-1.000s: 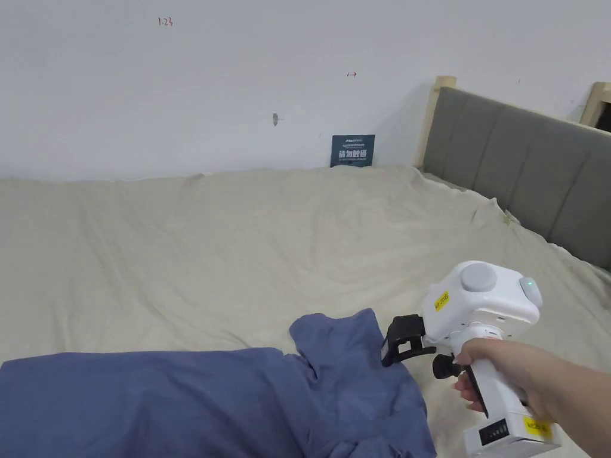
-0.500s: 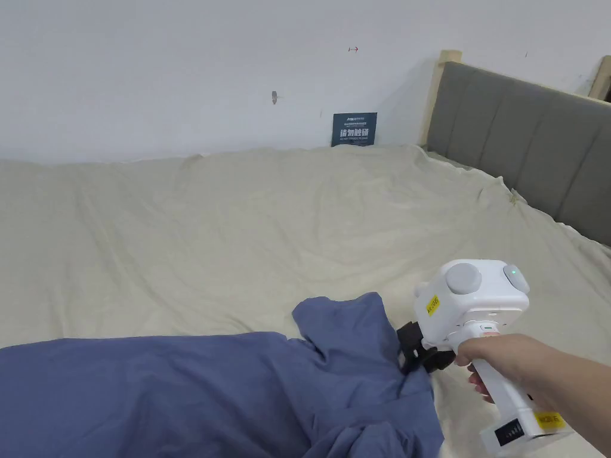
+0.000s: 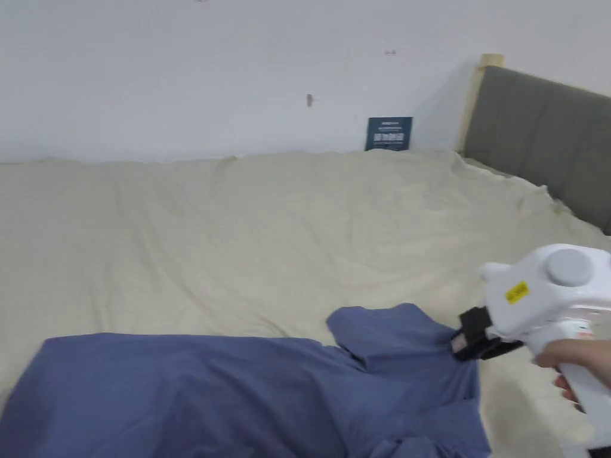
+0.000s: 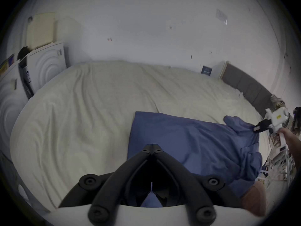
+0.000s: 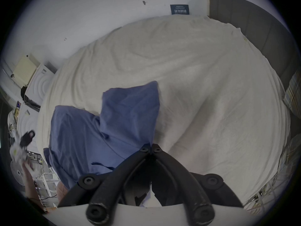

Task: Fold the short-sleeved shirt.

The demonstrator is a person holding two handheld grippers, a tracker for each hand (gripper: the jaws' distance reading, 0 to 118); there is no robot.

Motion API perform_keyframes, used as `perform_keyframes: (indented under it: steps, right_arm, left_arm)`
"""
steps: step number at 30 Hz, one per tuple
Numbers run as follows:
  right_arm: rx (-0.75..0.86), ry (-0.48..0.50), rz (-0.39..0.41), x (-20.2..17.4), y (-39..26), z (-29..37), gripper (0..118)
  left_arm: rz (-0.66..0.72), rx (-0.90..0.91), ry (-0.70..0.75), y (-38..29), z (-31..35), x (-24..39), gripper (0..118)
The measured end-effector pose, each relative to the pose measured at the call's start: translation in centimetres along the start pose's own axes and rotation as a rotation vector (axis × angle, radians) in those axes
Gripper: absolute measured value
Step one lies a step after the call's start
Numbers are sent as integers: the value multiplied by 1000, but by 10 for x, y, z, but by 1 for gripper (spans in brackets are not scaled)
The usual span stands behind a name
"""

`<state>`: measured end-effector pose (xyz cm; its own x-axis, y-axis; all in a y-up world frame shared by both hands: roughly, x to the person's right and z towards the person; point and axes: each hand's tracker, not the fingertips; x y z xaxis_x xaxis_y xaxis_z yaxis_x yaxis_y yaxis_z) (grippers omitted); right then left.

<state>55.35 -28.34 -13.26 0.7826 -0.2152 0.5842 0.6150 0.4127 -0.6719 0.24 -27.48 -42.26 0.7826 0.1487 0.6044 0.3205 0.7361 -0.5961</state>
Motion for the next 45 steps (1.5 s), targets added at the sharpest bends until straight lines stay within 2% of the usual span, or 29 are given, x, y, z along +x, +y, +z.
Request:
perform_keyframes:
  steps: [2, 4, 6, 7, 8, 9, 10, 11, 16, 20, 21, 23, 25, 26, 28, 29, 36, 45]
  right_arm:
    - [2, 10, 24, -7, -2, 3, 0]
    - [0, 16, 31, -11, -4, 0, 0]
    - [-4, 28, 28, -12, -6, -5, 0]
    - [-6, 36, 25, -11, -7, -11, 0]
    - [-9, 35, 24, -11, -6, -16, 0]
    - [-15, 35, 24, -12, -6, -20, 0]
    - [-27, 36, 24, -12, -7, -25, 0]
    - [-38, 37, 25, -12, -8, -28, 0]
    - [-74, 48, 42, -14, -8, -42, 0]
    - [-96, 54, 41, -11, -5, -52, 0]
    - [-98, 54, 43, -10, -4, -53, 0]
    - [-99, 53, 44, -10, -4, -54, 0]
    - [-96, 59, 38, -8, -3, -56, 0]
    - [-94, 61, 37, -9, -3, -56, 0]
    - [-84, 70, 46, -13, -4, -53, 0]
    - [-78, 74, 51, -15, -5, -50, 0]
    - [60, 85, 84, -29, -7, 4, 0]
    - [280, 90, 119, -57, 6, 129, 0]
  left_arm:
    - [7, -103, -28, 37, -36, -5, 0]
    - [71, -201, -69, 64, -75, -18, 0]
    - [60, -327, -118, 82, -110, -23, 1]
    - [23, -366, -105, 88, -127, -22, 12]
    - [-36, -375, -58, 92, -139, -18, 36]
    - [-86, -367, -22, 94, -148, -15, 83]
    - [-126, -348, 18, 96, -160, -13, 111]
    - [-141, -352, 26, 99, -170, -11, 118]
    - [-108, -383, -44, 106, -204, -7, 116]
    - [-230, -441, 38, 96, -219, 6, 114]
    - [-242, -437, 31, 92, -220, 2, 106]
    - [-211, -408, 23, 93, -212, 7, 100]
    - [-168, -397, -16, 92, -207, 1, 77]
    - [-191, -389, -8, 91, -202, 4, 64]
    - [-215, -394, -39, 92, -194, 6, 12]
    - [-215, -395, -37, 89, -188, 6, 5]
    - [-244, -341, -3, 97, -140, 12, 5]
    - [-245, -102, -22, 139, 9, 16, 5]
